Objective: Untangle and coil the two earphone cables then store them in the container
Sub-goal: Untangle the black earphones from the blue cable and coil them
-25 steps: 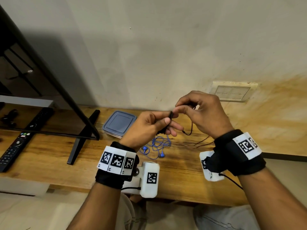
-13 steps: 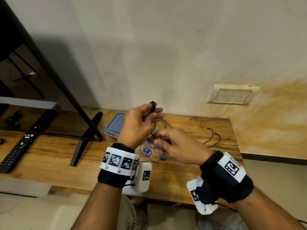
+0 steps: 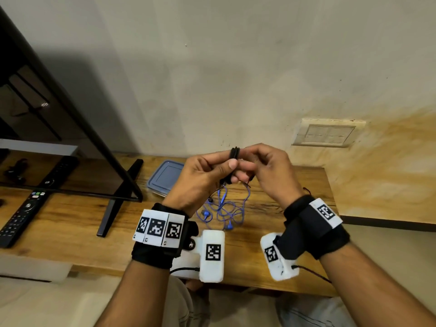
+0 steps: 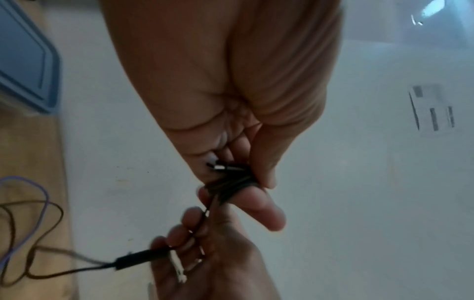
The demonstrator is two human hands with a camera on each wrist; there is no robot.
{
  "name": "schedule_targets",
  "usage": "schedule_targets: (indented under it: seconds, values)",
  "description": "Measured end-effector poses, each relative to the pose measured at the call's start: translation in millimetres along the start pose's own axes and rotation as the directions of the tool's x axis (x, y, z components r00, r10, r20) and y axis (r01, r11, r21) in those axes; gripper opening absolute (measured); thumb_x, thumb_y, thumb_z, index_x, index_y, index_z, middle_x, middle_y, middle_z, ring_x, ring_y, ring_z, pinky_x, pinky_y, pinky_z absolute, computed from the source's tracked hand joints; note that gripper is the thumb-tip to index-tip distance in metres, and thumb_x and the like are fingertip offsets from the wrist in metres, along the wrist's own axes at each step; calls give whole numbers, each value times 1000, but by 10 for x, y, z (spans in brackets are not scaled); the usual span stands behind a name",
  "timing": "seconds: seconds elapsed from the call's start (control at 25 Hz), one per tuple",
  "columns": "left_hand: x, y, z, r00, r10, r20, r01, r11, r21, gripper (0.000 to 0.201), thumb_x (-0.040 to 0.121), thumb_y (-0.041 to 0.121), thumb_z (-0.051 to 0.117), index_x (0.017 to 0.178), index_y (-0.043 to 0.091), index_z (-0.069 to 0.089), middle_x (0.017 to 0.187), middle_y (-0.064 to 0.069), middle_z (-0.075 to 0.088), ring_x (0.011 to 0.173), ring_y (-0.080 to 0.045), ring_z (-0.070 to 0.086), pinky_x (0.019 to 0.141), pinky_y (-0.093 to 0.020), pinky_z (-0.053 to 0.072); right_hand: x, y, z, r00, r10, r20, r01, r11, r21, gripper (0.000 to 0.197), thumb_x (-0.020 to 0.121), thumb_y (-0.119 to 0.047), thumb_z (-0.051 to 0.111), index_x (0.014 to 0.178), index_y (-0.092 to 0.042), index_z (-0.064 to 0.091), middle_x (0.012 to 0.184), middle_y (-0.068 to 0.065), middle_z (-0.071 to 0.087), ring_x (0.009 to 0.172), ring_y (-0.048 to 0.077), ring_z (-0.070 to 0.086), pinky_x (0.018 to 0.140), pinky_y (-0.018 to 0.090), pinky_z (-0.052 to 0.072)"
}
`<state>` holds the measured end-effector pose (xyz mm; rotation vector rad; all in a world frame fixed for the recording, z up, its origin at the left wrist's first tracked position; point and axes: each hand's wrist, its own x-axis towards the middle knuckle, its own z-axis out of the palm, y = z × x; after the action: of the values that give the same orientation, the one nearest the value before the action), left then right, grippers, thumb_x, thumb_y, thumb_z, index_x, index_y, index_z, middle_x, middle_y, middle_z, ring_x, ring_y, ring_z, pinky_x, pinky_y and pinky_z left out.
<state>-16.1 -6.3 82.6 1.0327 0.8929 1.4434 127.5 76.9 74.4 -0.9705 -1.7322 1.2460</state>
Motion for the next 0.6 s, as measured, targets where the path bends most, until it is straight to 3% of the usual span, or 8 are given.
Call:
schedule_targets:
  seconds: [0.12, 0.2, 0.28, 0.32, 0.36, 0.44, 0.56, 0.6]
  values:
    - [32, -1, -64, 986, 57, -156, -74, 992, -105, 33, 88, 2, 56, 121, 3, 62, 108, -16, 73, 85, -18, 71, 74, -22, 55, -176, -32, 218, 943, 163, 291, -167, 986, -12, 17, 102, -17, 51, 98, -16, 68, 62, -10, 66, 60, 13, 61, 61, 31, 53]
    - [60, -40, -167, 956, 137, -259, -108, 986, 125, 31, 93, -3, 55, 119, 12, 63, 109, -10, 74, 92, -19, 72, 79, -25, 55, -277, -68, 267, 877, 191, 441, -138, 979, -150, 19, 102, -24, 51, 107, -11, 64, 62, -5, 62, 54, 14, 59, 58, 34, 51]
    - [54, -82, -212, 942, 199, -269, -40, 865, 500, 33, 97, 0, 52, 115, 24, 64, 103, 1, 75, 92, -14, 72, 83, -29, 56, -296, -101, 233, 863, 137, 486, 16, 955, -297, 19, 101, -25, 53, 111, -14, 64, 63, -8, 60, 53, 8, 58, 57, 30, 51]
    - [43, -95, -211, 948, 203, -245, -2, 774, 633, 31, 98, 3, 52, 115, 24, 66, 101, 5, 75, 93, -10, 72, 85, -29, 57, -275, -115, 196, 877, 62, 476, 136, 918, -372, 18, 99, -24, 55, 111, -15, 66, 63, -13, 58, 54, 1, 58, 56, 20, 49]
    - [35, -104, -199, 955, 200, -221, 19, 698, 716, 29, 98, 5, 53, 118, 19, 68, 103, 6, 75, 94, -7, 71, 88, -26, 56, -244, -140, 147, 890, -18, 456, 239, 870, -431, 18, 97, -22, 58, 111, -16, 69, 65, -20, 55, 58, -7, 58, 56, 9, 43]
    - [40, -118, -219, 972, 177, -156, 9, 632, 775, 28, 96, 7, 54, 122, 9, 67, 110, 3, 74, 102, -3, 67, 92, -24, 53, -162, -186, 32, 910, -154, 386, 331, 830, -449, 14, 92, -20, 67, 103, -17, 75, 73, -23, 61, 66, -15, 58, 63, 4, 39]
    - [37, -92, -194, 999, 39, -31, -13, 803, 596, 25, 98, 8, 50, 115, 8, 69, 100, -6, 76, 92, -19, 73, 83, -38, 57, -37, -181, -137, 932, -258, 254, 341, 861, -377, 9, 79, -22, 80, 86, -17, 76, 71, -16, 66, 67, -4, 59, 62, 10, 40]
    - [33, -75, -173, 1000, 9, 2, -9, 865, 503, 25, 100, 5, 48, 114, 5, 69, 97, -8, 75, 86, -21, 73, 79, -36, 56, -17, -175, -177, 938, -277, 207, 335, 874, -352, 11, 76, -21, 83, 82, -15, 76, 69, -14, 64, 63, -1, 58, 60, 11, 39]
